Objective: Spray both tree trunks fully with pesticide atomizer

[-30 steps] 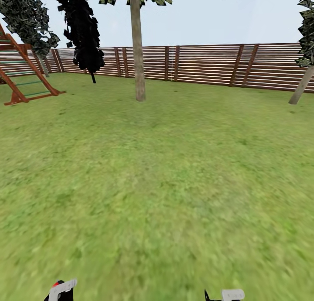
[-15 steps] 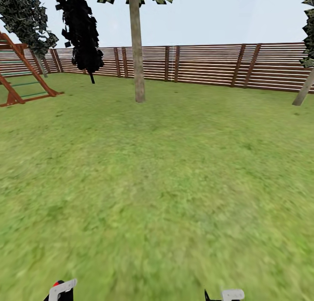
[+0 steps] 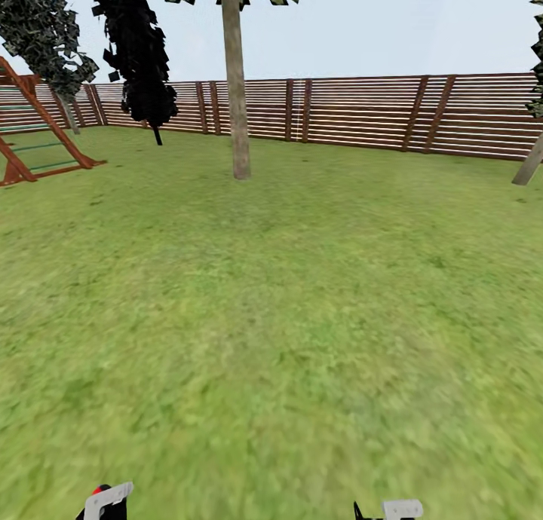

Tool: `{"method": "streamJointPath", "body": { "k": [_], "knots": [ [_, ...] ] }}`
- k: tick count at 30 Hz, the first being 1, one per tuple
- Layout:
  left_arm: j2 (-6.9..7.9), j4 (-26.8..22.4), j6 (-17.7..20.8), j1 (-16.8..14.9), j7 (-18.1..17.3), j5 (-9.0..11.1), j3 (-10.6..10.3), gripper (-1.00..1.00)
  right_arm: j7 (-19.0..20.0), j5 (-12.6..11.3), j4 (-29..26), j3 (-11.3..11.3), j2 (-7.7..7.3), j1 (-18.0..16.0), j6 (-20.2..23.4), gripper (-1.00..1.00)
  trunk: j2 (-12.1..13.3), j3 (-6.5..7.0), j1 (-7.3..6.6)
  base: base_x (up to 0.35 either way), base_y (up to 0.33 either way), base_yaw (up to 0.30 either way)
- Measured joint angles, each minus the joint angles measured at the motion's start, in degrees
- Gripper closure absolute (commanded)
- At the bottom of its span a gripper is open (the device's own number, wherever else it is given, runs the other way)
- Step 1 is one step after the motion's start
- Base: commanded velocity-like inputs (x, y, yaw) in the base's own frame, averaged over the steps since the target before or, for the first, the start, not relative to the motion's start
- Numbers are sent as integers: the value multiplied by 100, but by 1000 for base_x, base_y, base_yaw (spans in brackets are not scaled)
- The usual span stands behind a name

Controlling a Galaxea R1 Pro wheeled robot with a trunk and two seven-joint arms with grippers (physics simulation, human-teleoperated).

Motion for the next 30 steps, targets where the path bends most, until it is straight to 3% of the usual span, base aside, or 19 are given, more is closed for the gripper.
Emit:
{"method": "streamJointPath", "body": {
  "k": [26, 30],
  "knots": [
    [-10, 8, 0, 0, 0, -1, -9, 100, -8, 3, -12, -4, -21, 0, -18, -100, 0, 0, 0, 338, 0, 0],
    [-39, 9, 0, 0, 0, -4, -13, 100, 10, 10, -248, -2, -56, 0, -26, -100, 0, 0, 0, 338, 0, 0]
  ]
}}
